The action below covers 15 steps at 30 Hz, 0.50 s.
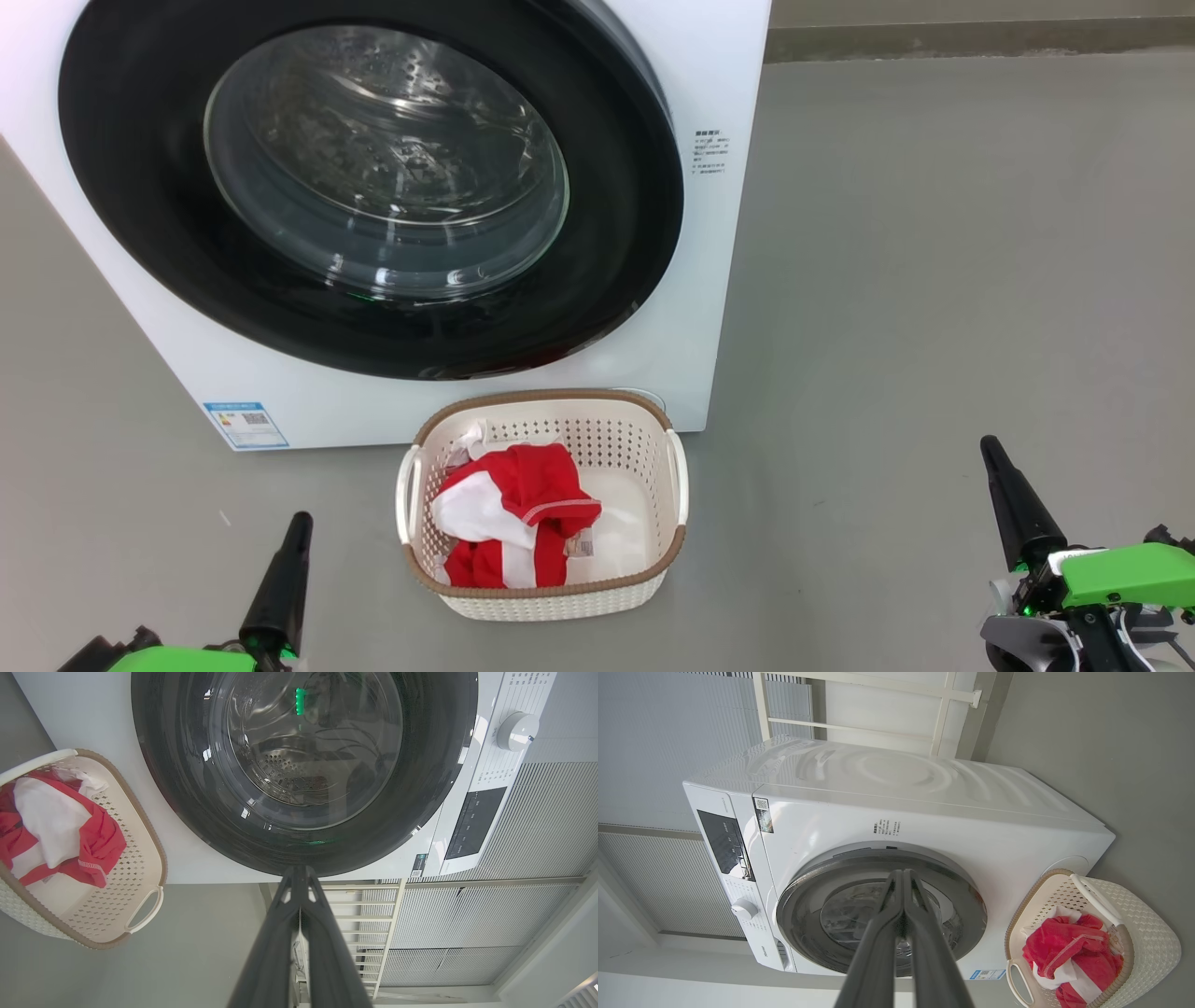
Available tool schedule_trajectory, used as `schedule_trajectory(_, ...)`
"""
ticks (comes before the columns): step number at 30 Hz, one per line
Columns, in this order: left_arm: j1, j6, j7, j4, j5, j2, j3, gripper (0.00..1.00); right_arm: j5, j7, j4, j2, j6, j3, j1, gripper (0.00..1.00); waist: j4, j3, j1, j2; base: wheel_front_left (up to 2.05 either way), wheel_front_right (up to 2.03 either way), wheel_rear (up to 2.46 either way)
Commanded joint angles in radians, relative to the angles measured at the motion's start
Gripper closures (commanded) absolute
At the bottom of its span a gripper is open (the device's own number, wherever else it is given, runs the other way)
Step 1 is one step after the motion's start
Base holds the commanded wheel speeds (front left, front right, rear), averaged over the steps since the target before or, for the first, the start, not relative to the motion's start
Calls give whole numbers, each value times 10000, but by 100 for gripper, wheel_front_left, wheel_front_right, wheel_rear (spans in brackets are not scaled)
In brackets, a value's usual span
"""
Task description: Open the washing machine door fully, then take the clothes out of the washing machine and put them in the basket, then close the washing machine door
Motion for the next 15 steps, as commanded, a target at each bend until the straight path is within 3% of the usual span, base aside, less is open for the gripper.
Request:
schedule_trajectory(1, -392, -75, 32, -205, -73, 175, 347, 100, 43, 62, -246, -146, 6, 174, -460, 100, 0, 0, 0, 0, 0, 0, 0)
schedule_trajectory(15, -392, -75, 32, -205, -73, 175, 346, 100, 43, 62, -246, -146, 6, 174, -460, 100, 0, 0, 0, 0, 0, 0, 0)
